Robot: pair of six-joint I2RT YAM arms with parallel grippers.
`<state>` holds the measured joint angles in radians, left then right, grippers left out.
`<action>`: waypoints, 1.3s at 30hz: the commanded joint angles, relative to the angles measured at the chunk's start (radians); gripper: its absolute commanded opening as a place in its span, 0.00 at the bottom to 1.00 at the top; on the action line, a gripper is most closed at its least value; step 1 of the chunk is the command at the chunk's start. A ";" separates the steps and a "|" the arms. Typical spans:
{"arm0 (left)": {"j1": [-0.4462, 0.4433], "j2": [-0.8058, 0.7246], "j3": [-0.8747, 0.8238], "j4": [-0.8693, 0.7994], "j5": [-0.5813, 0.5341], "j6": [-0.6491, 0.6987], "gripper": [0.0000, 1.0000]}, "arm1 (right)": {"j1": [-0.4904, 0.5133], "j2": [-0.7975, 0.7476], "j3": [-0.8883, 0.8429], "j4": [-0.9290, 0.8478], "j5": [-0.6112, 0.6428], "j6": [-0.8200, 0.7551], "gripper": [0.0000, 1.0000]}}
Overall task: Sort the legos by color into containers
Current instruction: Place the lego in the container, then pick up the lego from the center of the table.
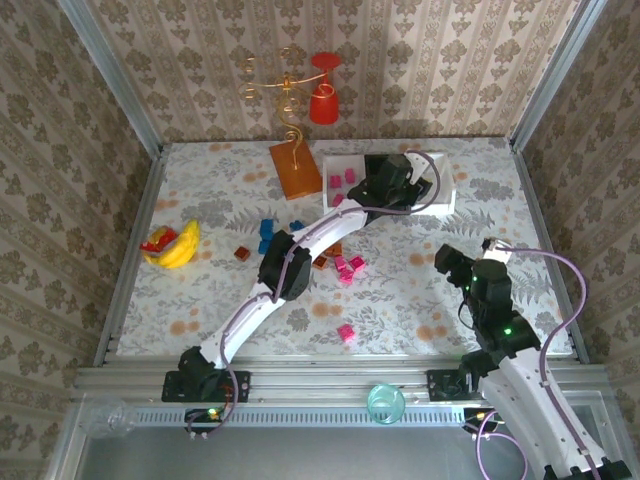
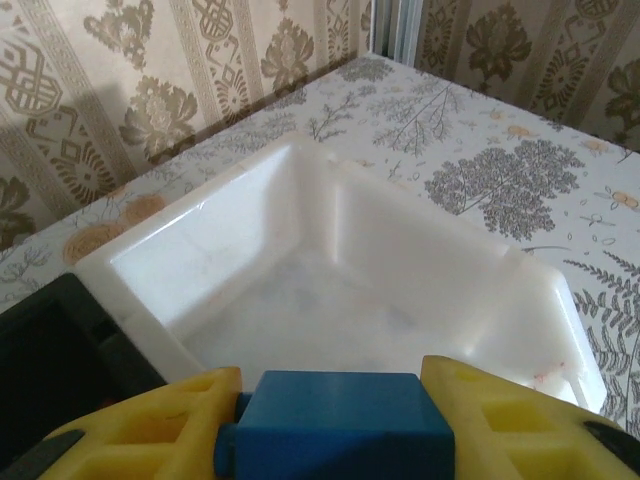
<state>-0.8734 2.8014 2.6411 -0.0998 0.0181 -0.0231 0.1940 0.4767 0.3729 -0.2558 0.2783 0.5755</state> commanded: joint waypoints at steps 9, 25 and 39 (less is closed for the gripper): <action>0.000 0.009 0.062 0.065 0.005 0.062 0.80 | -0.004 0.062 0.015 -0.011 -0.007 -0.004 0.87; 0.061 -0.731 -0.847 0.169 -0.074 0.007 0.84 | 0.090 0.261 0.069 0.089 -0.148 -0.103 0.83; 0.466 -1.560 -1.851 0.102 -0.041 -0.370 0.84 | 0.504 1.090 0.574 0.236 -0.187 -0.252 0.84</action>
<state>-0.4568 1.3170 0.8478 0.0483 -0.0349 -0.3058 0.6735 1.4647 0.8585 -0.0532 0.1329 0.3679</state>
